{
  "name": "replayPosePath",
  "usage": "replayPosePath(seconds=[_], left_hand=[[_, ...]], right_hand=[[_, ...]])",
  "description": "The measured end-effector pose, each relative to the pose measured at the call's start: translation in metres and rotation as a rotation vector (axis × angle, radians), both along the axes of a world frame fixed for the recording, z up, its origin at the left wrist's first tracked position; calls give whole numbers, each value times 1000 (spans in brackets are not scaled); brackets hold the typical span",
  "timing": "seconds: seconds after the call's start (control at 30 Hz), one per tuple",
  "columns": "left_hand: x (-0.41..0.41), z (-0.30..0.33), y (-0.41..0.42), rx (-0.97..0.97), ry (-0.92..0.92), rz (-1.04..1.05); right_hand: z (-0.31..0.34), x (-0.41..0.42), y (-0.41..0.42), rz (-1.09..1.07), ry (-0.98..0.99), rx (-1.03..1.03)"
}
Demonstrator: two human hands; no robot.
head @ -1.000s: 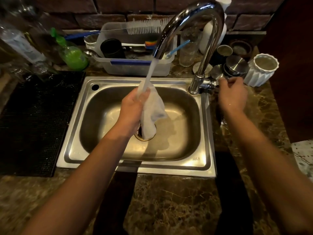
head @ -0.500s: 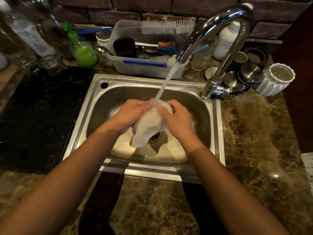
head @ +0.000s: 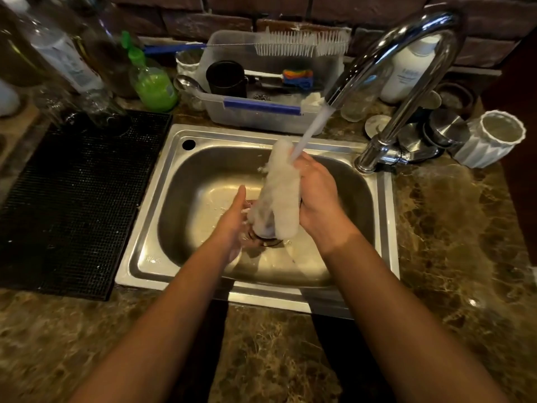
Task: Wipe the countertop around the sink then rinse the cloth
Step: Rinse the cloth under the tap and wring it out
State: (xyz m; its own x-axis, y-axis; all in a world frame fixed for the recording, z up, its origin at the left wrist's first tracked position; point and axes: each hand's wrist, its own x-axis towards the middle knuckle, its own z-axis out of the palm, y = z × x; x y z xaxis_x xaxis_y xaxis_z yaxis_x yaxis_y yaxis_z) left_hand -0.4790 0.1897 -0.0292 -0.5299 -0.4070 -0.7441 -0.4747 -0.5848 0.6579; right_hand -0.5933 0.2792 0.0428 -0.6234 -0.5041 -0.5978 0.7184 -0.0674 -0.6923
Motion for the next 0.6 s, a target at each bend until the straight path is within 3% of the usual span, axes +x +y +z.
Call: replayPosePath(seconds=[0.1, 0.17, 0.23, 0.5, 0.6], left_hand=[[-5, -7, 19, 307, 186, 123], [-12, -11, 23, 363, 274, 218], [-22, -15, 18, 334, 292, 243], [-52, -38, 6, 96, 64, 148], [-51, -50, 2, 70, 81, 132]], right_hand=[[-6, 3, -11, -62, 17, 12], [-11, 2, -12, -68, -91, -12], [-19, -1, -7, -54, -70, 47], [-83, 17, -14, 252, 812, 665], [-93, 50, -21, 200, 924, 697]])
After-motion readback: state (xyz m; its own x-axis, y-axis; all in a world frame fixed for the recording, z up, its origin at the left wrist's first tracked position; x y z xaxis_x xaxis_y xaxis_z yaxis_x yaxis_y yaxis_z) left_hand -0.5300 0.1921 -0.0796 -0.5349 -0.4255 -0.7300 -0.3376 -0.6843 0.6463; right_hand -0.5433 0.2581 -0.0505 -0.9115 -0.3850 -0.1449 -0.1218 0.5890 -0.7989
